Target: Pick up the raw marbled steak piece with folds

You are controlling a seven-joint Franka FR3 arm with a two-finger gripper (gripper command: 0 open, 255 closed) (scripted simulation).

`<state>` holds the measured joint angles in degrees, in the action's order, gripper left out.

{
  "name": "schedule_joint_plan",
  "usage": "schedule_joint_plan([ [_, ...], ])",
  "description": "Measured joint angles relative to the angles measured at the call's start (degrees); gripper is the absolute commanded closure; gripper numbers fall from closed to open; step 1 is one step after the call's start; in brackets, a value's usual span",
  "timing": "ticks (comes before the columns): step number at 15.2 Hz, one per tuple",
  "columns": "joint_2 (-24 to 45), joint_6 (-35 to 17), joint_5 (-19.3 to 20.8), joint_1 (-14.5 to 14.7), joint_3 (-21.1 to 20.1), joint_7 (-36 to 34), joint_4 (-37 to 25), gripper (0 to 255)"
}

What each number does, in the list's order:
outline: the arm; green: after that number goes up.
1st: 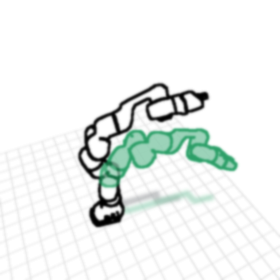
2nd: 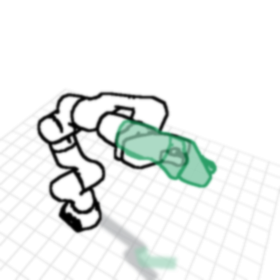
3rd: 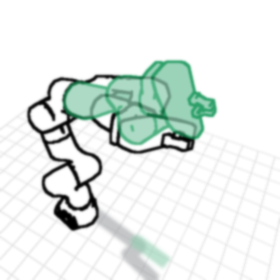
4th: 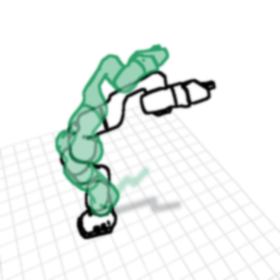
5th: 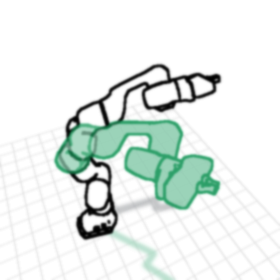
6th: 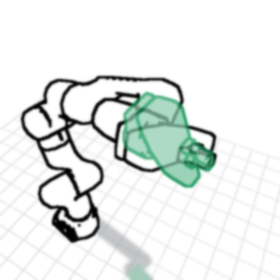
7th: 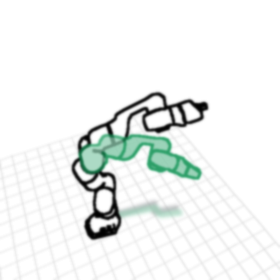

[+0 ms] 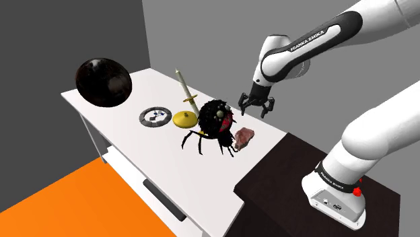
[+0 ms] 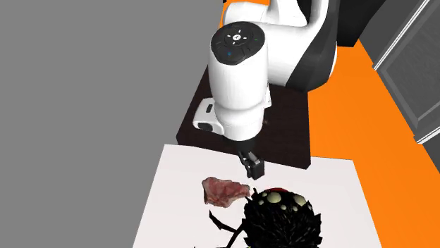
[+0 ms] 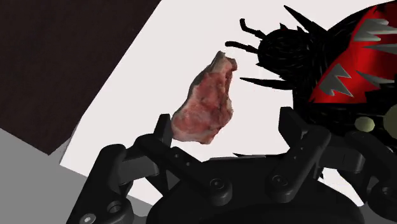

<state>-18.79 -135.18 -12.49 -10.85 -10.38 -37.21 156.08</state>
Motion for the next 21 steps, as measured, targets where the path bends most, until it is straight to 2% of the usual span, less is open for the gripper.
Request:
schedule_joint_plan([
  [3,7.0,-4.6,-2.0,-0.7,-0.5,-4.3,0.4,0],
  [10,24.7,-19.7,-8.6,-0.9,-1.2,-12.3,-1.9,0],
  [13,29.9,-24.2,-10.6,-1.0,-1.5,-11.9,-2.7,0],
  [18,35.6,-28.4,-11.8,-1.3,-2.1,-10.7,-4.2,0],
  [19,35.9,-28.7,-11.9,-1.3,-2.1,-10.6,-4.2,255],
  [21,36.2,-28.9,-12.0,-1.3,-2.2,-10.5,-4.3,255],
])
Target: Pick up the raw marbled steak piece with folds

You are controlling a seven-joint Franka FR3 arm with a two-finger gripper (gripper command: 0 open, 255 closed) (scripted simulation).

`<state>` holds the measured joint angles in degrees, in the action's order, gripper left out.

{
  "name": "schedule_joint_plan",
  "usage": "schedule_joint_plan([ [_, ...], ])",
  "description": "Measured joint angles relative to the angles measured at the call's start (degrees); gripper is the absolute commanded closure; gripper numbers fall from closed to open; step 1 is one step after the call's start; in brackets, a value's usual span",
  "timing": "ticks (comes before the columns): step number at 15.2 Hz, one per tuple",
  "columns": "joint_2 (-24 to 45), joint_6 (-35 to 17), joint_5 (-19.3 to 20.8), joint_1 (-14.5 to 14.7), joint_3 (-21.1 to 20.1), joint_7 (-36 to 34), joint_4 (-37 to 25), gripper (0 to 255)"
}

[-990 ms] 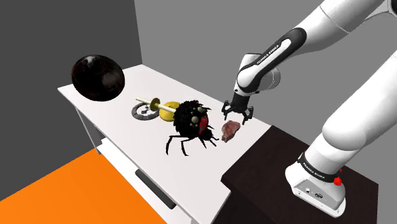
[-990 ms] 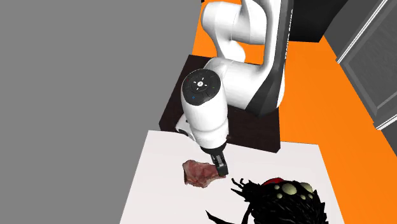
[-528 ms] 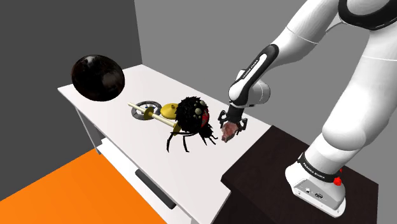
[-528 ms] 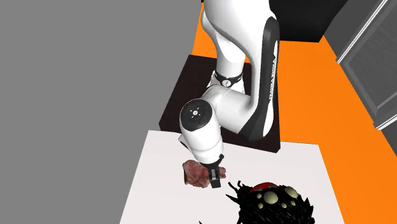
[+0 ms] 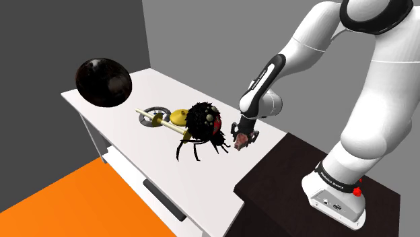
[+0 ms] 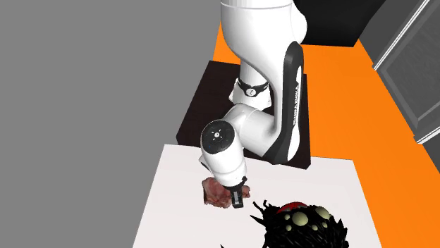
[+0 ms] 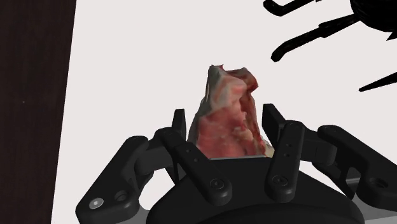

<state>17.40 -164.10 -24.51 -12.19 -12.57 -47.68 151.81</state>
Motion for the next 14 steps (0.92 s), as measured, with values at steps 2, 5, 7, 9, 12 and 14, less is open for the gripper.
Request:
schedule_joint_plan([
  [2,0.0,0.0,0.0,0.0,0.0,0.0,0.0,255],
  [5,0.0,-0.1,0.0,0.0,0.0,0.0,0.0,255],
  [7,0.0,-0.1,0.0,0.0,0.0,0.0,0.0,255],
  [9,-0.5,0.3,0.0,0.0,0.0,-0.1,0.2,255],
  [12,-3.1,2.3,0.7,0.3,0.4,-0.9,0.7,255],
  [14,-5.3,4.0,1.1,0.4,0.6,-1.5,1.2,255],
])
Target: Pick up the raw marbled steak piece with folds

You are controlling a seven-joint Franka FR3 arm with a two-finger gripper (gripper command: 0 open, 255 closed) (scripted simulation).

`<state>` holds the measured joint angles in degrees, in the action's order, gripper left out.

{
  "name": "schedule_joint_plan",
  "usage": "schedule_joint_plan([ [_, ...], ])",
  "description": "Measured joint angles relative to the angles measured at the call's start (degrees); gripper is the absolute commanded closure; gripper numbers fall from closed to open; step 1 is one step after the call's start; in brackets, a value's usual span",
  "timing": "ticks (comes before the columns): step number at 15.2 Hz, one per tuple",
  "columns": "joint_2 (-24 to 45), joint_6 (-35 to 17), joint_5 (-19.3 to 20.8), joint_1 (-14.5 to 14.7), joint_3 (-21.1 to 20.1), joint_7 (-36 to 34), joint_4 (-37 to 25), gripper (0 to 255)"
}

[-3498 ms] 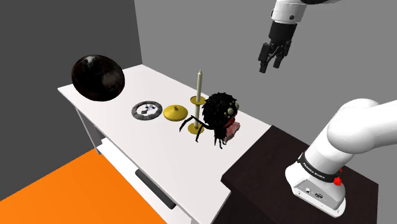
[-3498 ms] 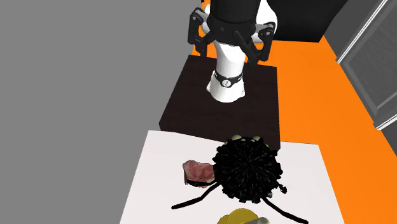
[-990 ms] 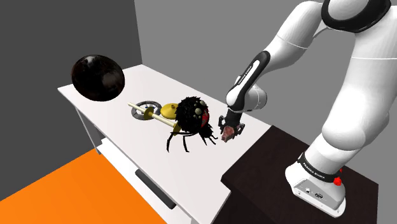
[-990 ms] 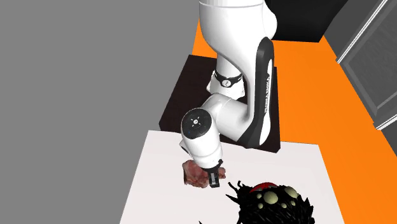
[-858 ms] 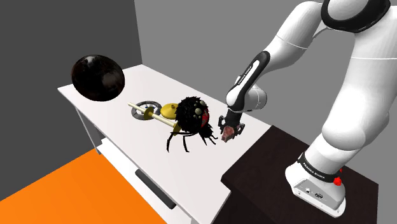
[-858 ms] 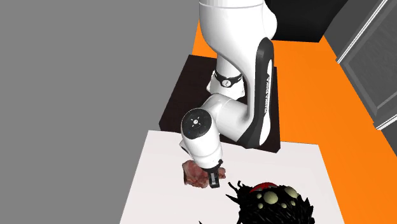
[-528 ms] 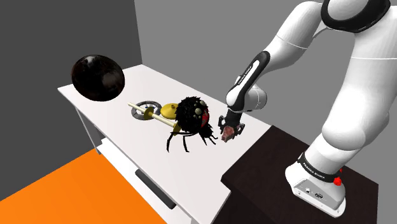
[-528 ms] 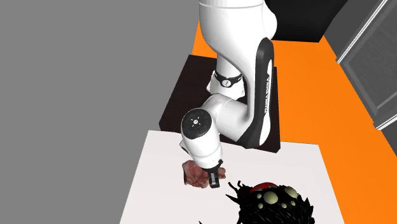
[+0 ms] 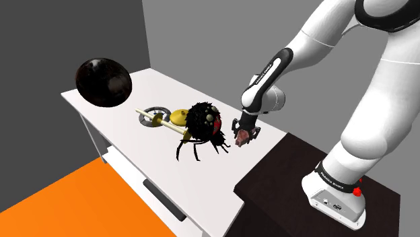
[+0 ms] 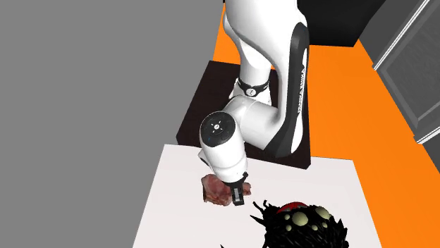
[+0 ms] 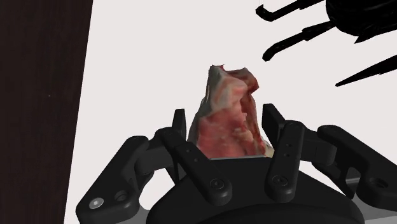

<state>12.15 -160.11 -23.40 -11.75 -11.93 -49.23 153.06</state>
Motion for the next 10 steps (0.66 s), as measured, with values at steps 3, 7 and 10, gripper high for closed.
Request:
schedule_joint_plan([
  [3,-3.1,2.7,0.9,0.2,0.4,-1.1,0.3,255],
  [7,-7.2,6.1,1.8,0.2,0.6,-2.3,1.1,255],
  [10,-9.7,8.5,2.5,0.2,0.8,-3.2,1.1,255],
])
